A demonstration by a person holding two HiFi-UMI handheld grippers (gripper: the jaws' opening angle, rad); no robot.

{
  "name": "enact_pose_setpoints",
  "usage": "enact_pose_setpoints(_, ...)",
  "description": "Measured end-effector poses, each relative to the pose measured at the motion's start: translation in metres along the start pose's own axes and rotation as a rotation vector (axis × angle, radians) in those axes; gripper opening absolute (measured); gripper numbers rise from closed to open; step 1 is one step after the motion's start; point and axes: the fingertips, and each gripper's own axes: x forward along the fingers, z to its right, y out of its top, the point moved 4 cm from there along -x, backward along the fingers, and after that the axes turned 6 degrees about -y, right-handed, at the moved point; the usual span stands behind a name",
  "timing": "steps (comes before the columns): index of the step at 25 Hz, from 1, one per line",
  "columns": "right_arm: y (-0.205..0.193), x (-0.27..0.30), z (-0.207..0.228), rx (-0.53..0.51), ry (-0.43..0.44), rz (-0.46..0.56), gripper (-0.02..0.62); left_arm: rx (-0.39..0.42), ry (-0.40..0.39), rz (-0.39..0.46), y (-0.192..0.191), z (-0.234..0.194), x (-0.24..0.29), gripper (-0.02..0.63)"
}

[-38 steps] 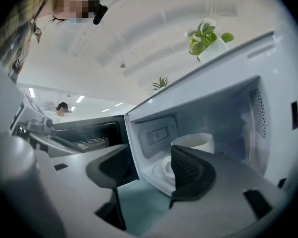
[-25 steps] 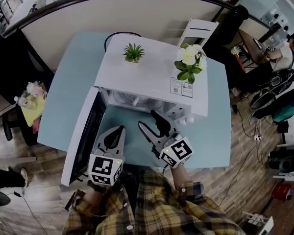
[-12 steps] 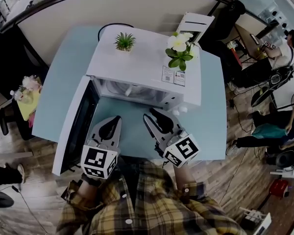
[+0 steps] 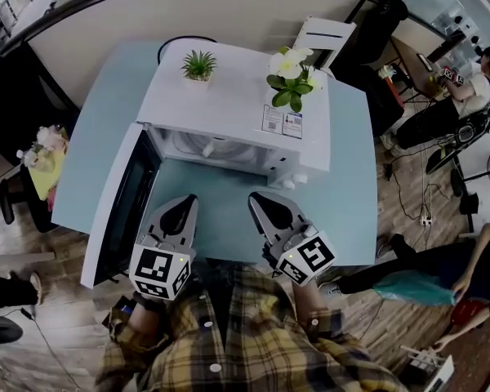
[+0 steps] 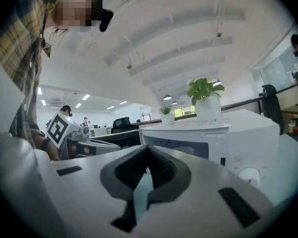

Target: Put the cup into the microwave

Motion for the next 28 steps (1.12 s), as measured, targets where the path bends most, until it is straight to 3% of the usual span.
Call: enact_pose_setpoints(28,-0.004,-0.016,0.007,-0.007,-0.008,0.004,0.002,0.01,0.025,0.01,-0.003,0.006,-0.004,-0.008)
